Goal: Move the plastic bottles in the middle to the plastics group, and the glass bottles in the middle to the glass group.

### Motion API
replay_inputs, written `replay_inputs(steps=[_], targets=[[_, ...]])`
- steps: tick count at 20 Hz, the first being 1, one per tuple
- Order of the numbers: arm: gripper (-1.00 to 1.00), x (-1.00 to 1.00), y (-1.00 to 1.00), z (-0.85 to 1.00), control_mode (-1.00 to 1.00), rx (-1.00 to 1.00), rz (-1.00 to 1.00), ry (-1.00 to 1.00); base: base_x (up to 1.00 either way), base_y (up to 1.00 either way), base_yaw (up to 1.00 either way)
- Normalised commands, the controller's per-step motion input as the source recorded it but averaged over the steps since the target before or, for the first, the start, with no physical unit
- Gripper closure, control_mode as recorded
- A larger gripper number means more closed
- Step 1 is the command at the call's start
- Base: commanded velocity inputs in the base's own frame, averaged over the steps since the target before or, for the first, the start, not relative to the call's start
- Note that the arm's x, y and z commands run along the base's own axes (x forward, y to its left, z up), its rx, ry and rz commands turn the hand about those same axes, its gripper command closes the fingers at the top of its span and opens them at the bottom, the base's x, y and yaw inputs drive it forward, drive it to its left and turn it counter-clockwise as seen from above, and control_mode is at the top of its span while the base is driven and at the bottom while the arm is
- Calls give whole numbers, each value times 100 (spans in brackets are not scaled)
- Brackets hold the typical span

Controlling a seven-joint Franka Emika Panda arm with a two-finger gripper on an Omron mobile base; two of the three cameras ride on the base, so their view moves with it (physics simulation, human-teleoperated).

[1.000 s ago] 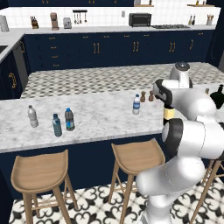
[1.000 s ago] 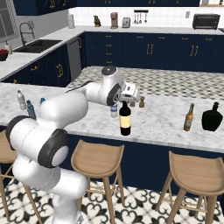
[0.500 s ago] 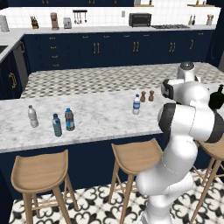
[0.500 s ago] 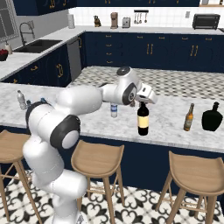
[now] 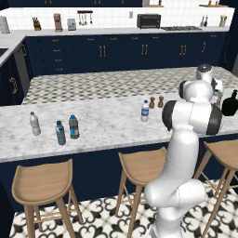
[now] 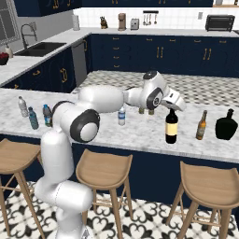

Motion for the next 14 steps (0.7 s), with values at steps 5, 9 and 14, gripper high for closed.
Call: replay_inputs(steps=[5, 9, 14], targets=[[100, 30, -68, -10, -100, 12, -8, -2, 0, 0, 0], [100, 27, -64, -14, -100, 15, -5, -4, 0, 0, 0], [100, 27, -34, -11, -100, 4, -2, -9, 0, 0, 0]])
